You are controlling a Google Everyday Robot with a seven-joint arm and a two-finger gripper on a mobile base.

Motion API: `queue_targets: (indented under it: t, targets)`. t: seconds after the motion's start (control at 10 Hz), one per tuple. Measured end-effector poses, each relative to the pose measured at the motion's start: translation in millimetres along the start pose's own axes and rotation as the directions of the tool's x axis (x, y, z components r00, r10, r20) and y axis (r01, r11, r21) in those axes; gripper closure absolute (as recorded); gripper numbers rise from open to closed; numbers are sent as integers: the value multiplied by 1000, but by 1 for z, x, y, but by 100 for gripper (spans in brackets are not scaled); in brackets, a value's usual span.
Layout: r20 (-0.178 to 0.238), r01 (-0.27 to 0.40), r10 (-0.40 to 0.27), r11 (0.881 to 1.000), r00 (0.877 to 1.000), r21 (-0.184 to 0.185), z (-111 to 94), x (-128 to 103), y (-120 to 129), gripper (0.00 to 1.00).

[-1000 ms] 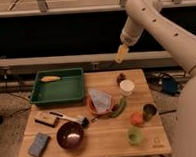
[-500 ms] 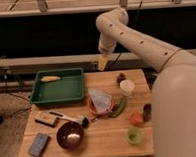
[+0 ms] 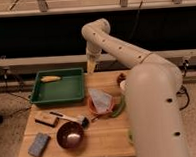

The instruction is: Place banana in purple bowl

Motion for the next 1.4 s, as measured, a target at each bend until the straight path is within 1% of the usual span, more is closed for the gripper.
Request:
queue_targets:
  t: [0.2,0.4,0.6,0.7,0.9,1.1,1.2,1.4]
  targets:
    - [-11,20,-19,999,1000,27,15,14,1,20]
    - [-19,40,-39,998,999,48,29,27,-4,20]
    - [-38,70,-67,995,997,74,52,58,-16,20]
    - [-46,81,-77,993,996,82,60,68,-20,20]
    - [-70,105,-98,989,993,102,85,96,-29,20]
    - [-86,118,-109,986,990,113,103,116,-34,20]
    - [-94,131,-120,984,988,120,116,130,-39,20]
    - [-101,151,-138,980,985,130,132,147,-44,20]
